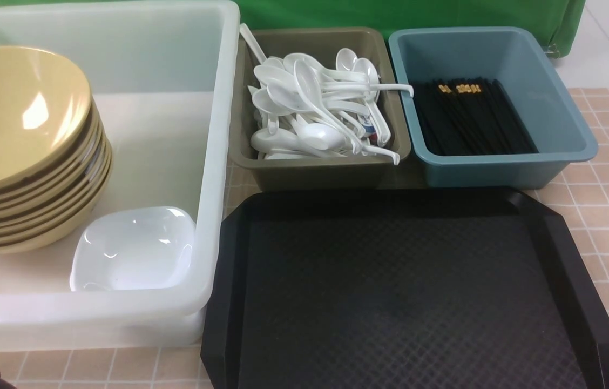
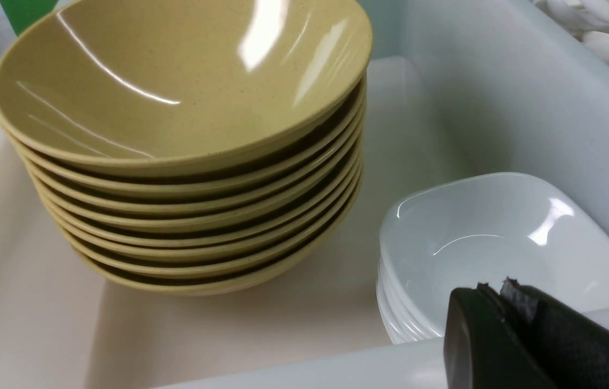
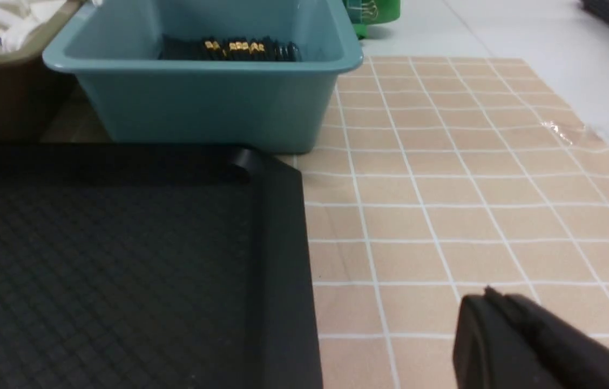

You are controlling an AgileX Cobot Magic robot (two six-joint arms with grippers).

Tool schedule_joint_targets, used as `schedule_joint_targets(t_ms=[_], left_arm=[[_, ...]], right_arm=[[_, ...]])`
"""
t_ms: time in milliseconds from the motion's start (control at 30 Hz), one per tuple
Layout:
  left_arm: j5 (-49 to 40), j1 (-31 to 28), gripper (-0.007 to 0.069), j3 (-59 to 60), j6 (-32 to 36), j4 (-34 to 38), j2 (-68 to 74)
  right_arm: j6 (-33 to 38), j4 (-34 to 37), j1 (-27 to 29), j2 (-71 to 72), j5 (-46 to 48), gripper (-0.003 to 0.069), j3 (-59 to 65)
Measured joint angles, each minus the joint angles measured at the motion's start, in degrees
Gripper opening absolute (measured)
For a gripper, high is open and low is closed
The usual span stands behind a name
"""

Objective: On brown table put chopsticks spoon bowls plates into blue grey white boxes.

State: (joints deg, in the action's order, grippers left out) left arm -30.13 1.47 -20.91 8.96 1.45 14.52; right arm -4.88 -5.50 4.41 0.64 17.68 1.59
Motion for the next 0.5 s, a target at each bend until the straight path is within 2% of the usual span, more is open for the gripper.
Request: schedule_joint_targets(t_ms=[500], left_arm=[[-0.1,0.0,0.0001,0.0,-0.1,0.0,0.0]], right_arm=[[-1.6,-0.1,0.0,0.0,0.3,0.0036,0.0]])
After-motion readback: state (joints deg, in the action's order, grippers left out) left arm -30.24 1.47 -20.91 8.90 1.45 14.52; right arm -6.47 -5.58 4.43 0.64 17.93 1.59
